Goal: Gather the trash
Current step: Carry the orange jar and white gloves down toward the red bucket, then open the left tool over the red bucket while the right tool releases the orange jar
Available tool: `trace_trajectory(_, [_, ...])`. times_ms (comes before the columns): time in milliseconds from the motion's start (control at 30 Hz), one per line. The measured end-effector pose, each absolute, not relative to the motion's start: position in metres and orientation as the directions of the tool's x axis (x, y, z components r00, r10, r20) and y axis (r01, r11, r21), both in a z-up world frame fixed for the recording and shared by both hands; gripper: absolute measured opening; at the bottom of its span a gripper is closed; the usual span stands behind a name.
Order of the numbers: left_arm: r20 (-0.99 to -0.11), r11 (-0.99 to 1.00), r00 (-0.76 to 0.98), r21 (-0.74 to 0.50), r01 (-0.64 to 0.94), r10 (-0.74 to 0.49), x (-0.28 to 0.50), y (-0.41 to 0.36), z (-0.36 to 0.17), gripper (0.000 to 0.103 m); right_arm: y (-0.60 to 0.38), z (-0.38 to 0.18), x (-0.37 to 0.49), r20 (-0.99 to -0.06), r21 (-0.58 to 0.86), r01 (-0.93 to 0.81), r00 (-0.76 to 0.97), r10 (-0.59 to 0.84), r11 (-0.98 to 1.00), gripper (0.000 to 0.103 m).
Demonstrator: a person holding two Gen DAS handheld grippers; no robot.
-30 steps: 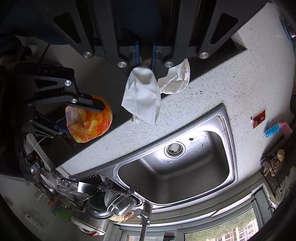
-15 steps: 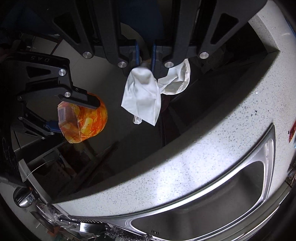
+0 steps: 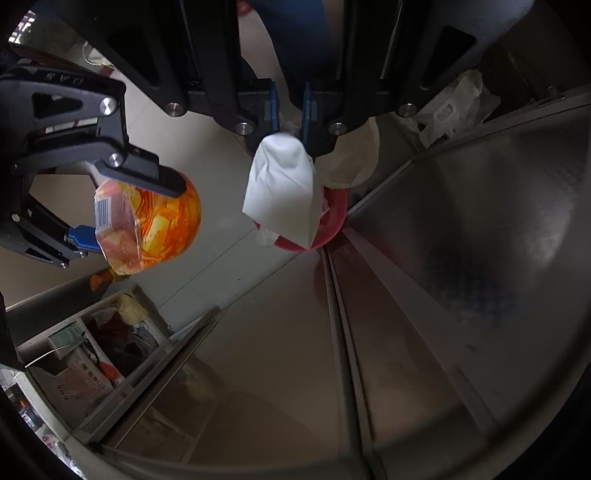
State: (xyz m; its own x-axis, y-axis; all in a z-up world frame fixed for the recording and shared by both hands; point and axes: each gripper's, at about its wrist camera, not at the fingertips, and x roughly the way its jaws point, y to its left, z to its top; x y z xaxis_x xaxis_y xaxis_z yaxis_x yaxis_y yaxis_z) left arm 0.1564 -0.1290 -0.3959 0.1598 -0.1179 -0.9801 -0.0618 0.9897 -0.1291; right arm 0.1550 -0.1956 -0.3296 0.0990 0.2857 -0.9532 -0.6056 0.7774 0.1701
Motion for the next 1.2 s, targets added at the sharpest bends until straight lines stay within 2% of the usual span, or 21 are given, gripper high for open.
trace_trajectory(367, [-0.988,0.992,0.120,-0.107,-0.060,-0.100,0.169,-0.138,-0.504,0.008,-0.207,-0.435,0.160,-0.961,0.158,-0.597,0.091,0.262,0.787,0.063])
trace_trajectory(600, [-0.989,0.993,0.121,-0.097,-0.068,-0.089,0.175,-0.137,-0.528,0.009,-0.207,-0.461,0.164,-0.968,0.151,-0.590,0.074,0.239,0.793,0.063])
trace_trajectory(667, [-0.988,0.994,0.133,-0.085,-0.069,-0.075,0.177,-0.138,-0.530,0.018,-0.209,-0.461,0.164,-0.968,0.153,-0.583,0.072,0.239,0.798,0.063])
trace_trajectory(700, [-0.988,0.994,0.139,-0.083,-0.066,-0.073,0.178,-0.139,-0.530,0.029,-0.209,-0.460,0.164,-0.969,0.155,-0.580,0.071,0.238,0.800,0.063])
trace_trajectory(767, [-0.987,0.995,0.146,-0.077,-0.068,-0.067,0.179,-0.139,-0.535,0.040,-0.206,-0.456,0.163,-0.968,0.158,-0.576,0.069,0.241,0.802,0.063])
trace_trajectory(867, [-0.987,0.995,0.140,-0.087,-0.046,-0.080,0.179,-0.140,-0.536,0.045,-0.202,-0.456,0.166,-0.969,0.154,-0.577,0.072,0.238,0.802,0.063])
trace_trajectory(1067, [-0.991,0.996,0.112,-0.076,-0.041,-0.071,0.177,-0.140,-0.534,0.045,-0.200,-0.456,0.170,-0.967,0.161,-0.586,0.070,0.247,0.794,0.063])
trace_trajectory(1133, [-0.991,0.997,0.118,-0.069,-0.048,-0.062,0.175,-0.141,-0.533,0.053,-0.198,-0.454,0.170,-0.965,0.164,-0.594,0.068,0.252,0.788,0.063])
trace_trajectory(1200, [-0.991,0.996,0.120,-0.060,-0.062,-0.053,0.171,-0.138,-0.531,0.071,-0.195,-0.453,0.170,-0.964,0.166,-0.606,0.066,0.257,0.778,0.063])
